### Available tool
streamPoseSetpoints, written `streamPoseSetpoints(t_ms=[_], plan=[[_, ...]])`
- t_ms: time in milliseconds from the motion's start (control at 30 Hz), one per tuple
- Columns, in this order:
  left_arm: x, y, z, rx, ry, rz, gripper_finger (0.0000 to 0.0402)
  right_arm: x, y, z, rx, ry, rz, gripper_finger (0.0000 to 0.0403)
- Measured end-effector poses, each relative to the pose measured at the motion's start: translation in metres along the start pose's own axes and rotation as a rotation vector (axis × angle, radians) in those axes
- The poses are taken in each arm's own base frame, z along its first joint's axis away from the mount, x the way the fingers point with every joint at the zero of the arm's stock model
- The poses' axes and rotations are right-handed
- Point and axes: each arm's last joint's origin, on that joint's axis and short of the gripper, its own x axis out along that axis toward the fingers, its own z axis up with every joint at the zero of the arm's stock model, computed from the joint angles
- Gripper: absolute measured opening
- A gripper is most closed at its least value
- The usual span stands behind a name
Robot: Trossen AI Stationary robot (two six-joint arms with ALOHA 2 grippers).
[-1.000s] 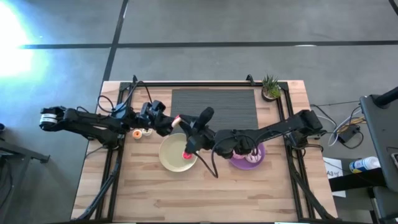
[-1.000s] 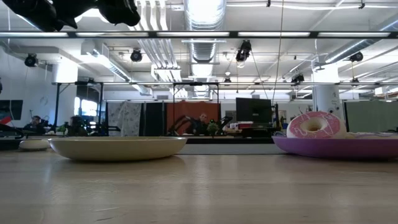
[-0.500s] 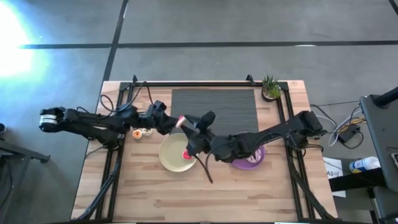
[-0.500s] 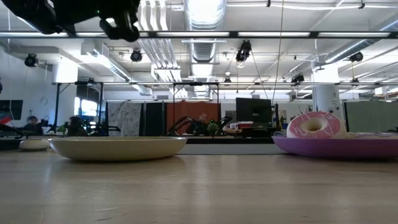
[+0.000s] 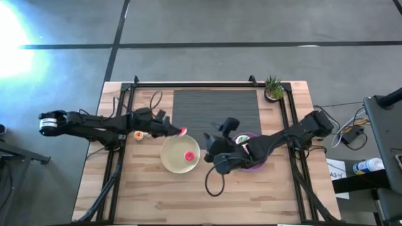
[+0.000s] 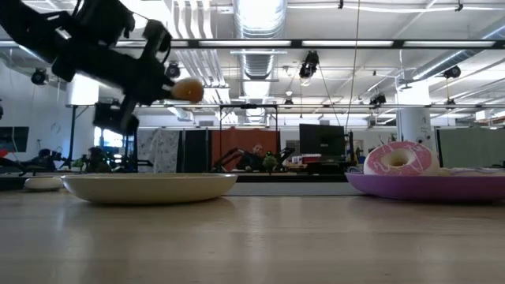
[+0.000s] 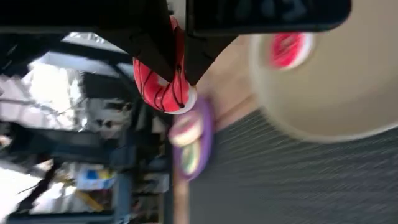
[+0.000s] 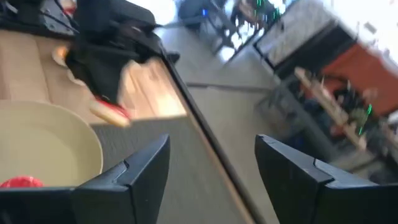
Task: Pick & Place donuts
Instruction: Put the small orange donut on the white plate
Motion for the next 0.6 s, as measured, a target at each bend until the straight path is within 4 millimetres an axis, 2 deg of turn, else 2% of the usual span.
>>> streamPoseSetpoints(t_ms=[100,300,467,600], plan=[[-0.001,0.016,-0.008,0.031,0.039,0.048,0.0000,-0.001,-0.003,-0.007,0.042,0.037,-0.007,0.0228],[-0.002,0.041,-0.016,0.025,0.047,0.137,0.0000,-0.001,-0.003,-0.006,0.063,0.035,-0.009,0.0228],[0.002,0.050,-0.023,0.058,-0.011,0.220,0.0000,0.006,-0.008,-0.006,0.058,0.044,-0.032,0.0228],[0.012,0.046,-0.029,0.127,-0.047,0.280,0.0000,0.009,-0.009,-0.006,0.057,0.049,-0.039,0.0226]])
